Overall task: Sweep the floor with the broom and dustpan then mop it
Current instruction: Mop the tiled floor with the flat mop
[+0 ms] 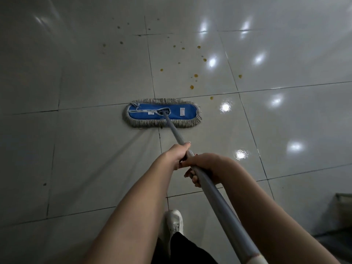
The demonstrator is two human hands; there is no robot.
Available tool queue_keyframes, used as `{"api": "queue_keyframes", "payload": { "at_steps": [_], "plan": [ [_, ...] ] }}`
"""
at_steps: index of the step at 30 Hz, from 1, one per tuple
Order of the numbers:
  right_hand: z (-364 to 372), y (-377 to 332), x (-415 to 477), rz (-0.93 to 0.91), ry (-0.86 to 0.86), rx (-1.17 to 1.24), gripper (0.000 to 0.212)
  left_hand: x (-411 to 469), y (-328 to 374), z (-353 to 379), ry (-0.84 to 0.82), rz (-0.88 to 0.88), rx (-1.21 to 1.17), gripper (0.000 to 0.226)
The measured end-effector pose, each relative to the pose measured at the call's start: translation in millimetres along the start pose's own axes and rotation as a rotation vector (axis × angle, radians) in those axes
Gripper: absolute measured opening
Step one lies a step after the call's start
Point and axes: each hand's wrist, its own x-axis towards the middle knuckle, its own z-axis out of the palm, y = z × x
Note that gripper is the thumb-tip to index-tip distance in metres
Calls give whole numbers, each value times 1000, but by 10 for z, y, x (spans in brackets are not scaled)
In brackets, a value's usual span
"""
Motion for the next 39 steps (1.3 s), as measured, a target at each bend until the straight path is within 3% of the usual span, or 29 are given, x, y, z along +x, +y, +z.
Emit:
{"api": "queue_keyframes", "payload": {
  "at_steps": [21,30,39],
  "plan": [
    [255,-2005,389,-45,-18,177,33,680,1747,-1143,-65,-29,108,31],
    [540,-1598,377,-116,26,228,31,368,1461,-1266,-207,-66,86,38],
    [914,-346,102,-97,31,133,24,-192,215,-1062,-185,-37,157,37]
  ]
}}
